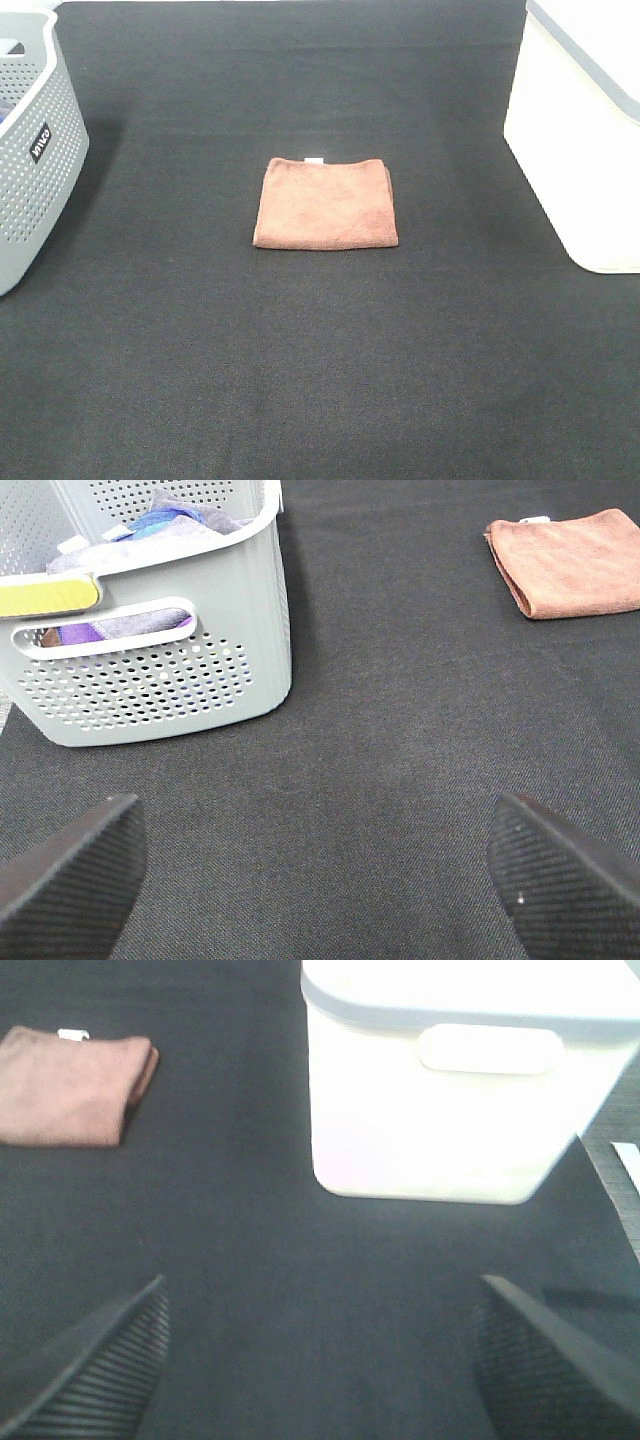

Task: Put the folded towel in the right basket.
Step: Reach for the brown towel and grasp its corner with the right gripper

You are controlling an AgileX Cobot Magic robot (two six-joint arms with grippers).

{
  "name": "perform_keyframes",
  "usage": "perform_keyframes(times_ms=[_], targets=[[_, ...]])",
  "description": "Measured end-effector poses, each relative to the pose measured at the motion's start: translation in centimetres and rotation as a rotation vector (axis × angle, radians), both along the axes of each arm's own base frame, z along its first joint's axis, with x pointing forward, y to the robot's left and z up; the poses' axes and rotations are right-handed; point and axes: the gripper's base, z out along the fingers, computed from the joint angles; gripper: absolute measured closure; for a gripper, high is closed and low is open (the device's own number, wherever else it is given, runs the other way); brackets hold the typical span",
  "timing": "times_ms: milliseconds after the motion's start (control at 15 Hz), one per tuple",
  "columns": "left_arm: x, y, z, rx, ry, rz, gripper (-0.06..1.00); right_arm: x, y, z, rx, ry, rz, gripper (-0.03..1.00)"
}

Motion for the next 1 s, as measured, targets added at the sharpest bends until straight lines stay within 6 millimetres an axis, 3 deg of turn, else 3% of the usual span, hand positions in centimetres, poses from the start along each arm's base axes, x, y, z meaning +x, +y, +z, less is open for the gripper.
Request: perform_keyframes(times_ms=[200,267,333,733,1000], targets=[[0.0,0.0,0.0,0.000,0.000,0.000,0.06,4.3,0.3,2.1,0.048,0.040,0.025,0.20],[0.0,0.0,0.0,0.000,0.000,0.000,0.06,4.3,0.3,2.1,0.048,0.040,0.025,0.20],[0.0,0.0,0.0,0.000,0.000,0.000,0.06,5.7,0.5,2.6,0.062,0.065,0.041,0.20],[0.0,0.0,0.0,0.000,0.000,0.000,0.06,16.3,1.8,6.3,0.082,0.155,0.208,0.21],[0.0,0.0,0.0,0.000,0.000,0.000,0.06,24.1,2.1,5.9,0.150,0.250,0.230,0.21]])
